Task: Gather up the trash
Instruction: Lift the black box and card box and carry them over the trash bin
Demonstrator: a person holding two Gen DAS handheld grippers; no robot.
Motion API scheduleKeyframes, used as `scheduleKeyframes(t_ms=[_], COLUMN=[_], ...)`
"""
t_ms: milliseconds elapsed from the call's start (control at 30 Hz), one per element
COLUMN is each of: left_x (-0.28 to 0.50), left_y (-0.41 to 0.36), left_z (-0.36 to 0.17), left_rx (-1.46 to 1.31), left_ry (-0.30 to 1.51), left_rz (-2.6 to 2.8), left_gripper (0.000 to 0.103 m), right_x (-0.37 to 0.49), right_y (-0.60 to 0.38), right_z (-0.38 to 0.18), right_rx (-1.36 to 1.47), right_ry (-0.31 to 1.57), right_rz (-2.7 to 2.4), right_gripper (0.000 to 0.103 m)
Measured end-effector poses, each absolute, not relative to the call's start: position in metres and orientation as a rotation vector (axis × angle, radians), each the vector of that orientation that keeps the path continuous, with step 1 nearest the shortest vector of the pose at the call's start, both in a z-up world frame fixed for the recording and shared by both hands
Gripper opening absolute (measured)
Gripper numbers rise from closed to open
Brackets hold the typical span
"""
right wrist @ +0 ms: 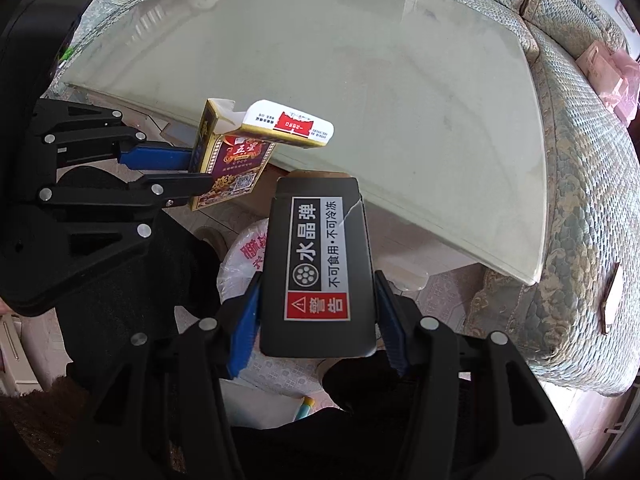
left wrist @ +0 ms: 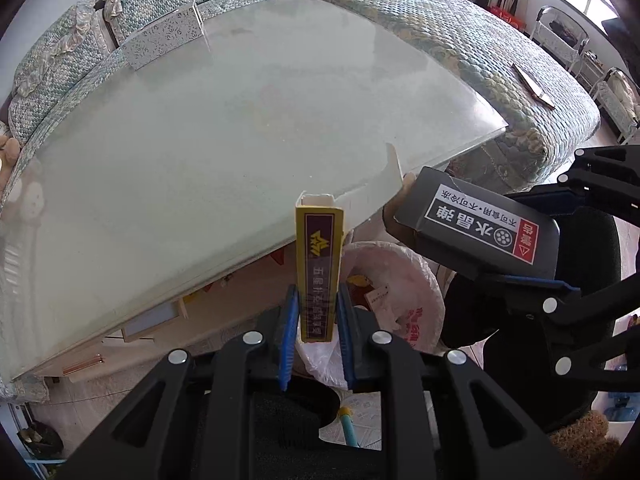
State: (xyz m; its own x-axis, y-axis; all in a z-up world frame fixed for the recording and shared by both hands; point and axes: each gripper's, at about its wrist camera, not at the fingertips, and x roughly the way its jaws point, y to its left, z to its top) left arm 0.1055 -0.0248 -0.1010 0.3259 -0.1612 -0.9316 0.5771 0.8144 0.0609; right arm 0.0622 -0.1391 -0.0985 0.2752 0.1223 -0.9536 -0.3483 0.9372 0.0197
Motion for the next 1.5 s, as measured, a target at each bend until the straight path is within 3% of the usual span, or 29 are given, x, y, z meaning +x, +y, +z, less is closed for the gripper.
scheduleKeyframes(t_ms=[667,1500], left_x=[0.084,0.104], left_y=[-0.018,-0.024], left_z=[-0.21,-0.301], left_rx=[0.288,0.253], left_ry=[1.317,1.51], left_rz=[-0.514,-0.5], left_gripper=[0.019,0.019], right_x=[0.048,0.067], right_y=[-0.126,-0.137], right_z=[-0.181,-0.262], right_rx=[-0.171,-0.124], right_ry=[1.368,1.487], right_rz=[0.296,0.27], right_gripper=[0.052,0.052])
